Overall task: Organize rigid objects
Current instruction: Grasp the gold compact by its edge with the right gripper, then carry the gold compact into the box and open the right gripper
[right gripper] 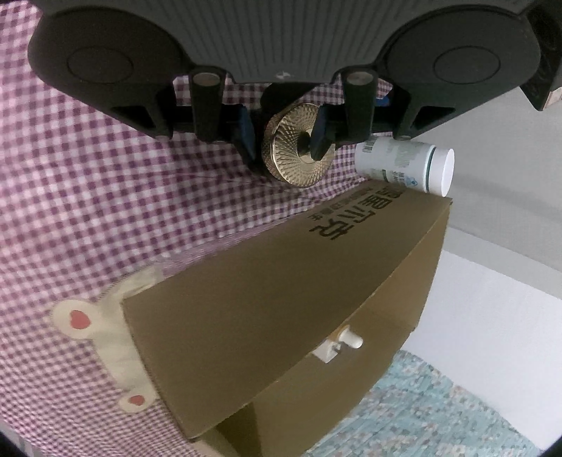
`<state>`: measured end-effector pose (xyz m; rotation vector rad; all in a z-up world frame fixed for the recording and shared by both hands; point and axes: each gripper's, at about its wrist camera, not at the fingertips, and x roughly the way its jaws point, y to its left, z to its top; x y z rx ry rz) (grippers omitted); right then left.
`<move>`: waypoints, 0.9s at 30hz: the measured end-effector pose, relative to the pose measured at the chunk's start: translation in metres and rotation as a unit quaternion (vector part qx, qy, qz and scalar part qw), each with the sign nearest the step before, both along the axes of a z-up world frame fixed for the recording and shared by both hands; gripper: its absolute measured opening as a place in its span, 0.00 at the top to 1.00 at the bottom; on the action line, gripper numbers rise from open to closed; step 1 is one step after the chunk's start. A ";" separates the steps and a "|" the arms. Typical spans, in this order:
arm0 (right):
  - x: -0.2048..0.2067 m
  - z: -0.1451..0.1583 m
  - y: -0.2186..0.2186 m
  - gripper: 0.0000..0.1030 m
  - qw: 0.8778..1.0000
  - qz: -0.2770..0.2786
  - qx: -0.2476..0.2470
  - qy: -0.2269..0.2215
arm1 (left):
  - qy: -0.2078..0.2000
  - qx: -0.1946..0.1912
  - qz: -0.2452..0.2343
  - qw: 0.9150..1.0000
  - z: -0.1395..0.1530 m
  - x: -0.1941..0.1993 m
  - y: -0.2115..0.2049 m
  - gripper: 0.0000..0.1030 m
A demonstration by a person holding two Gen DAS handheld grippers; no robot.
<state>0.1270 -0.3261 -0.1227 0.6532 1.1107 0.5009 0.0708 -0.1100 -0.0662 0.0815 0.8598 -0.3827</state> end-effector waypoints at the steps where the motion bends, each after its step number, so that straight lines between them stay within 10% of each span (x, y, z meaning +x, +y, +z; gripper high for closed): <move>1: 0.000 0.000 -0.003 0.64 1.000 -0.001 0.001 0.001 | 0.001 0.001 0.000 1.000 -0.001 0.001 0.000 0.40; 27: -0.009 0.004 -0.003 0.62 1.000 -0.003 0.025 -0.001 | -0.005 0.014 0.007 1.000 0.011 0.008 0.001 0.45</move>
